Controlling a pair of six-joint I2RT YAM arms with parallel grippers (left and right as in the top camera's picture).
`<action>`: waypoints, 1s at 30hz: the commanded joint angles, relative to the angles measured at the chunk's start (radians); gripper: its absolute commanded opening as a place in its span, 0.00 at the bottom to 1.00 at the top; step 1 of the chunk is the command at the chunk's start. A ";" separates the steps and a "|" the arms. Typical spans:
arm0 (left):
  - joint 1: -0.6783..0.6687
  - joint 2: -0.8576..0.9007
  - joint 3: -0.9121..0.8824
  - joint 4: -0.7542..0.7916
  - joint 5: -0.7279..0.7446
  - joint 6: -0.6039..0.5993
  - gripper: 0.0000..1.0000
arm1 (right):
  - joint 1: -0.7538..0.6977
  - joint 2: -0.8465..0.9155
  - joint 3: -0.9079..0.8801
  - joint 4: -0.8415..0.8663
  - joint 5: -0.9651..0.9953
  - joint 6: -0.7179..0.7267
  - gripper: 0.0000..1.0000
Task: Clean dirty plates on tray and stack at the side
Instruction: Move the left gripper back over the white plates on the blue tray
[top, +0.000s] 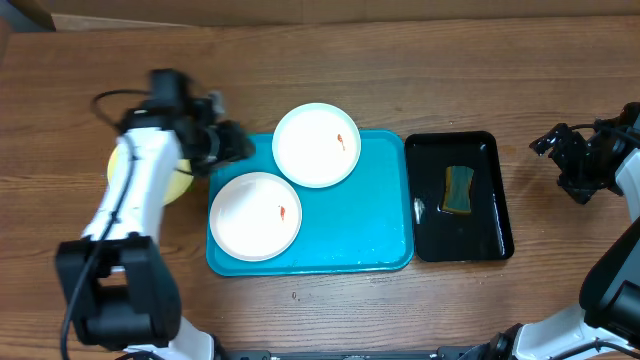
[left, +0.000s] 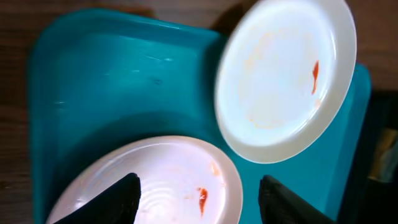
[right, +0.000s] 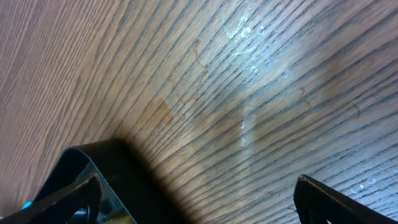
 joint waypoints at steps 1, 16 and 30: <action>-0.140 -0.016 0.013 0.016 -0.196 -0.072 0.63 | 0.000 -0.023 0.017 0.006 0.002 -0.002 1.00; -0.373 -0.016 0.013 0.049 -0.234 -0.138 0.71 | 0.000 -0.023 0.017 0.006 0.002 -0.002 1.00; -0.372 -0.016 0.013 0.047 -0.235 -0.146 0.77 | 0.000 -0.023 0.017 0.006 0.002 -0.002 1.00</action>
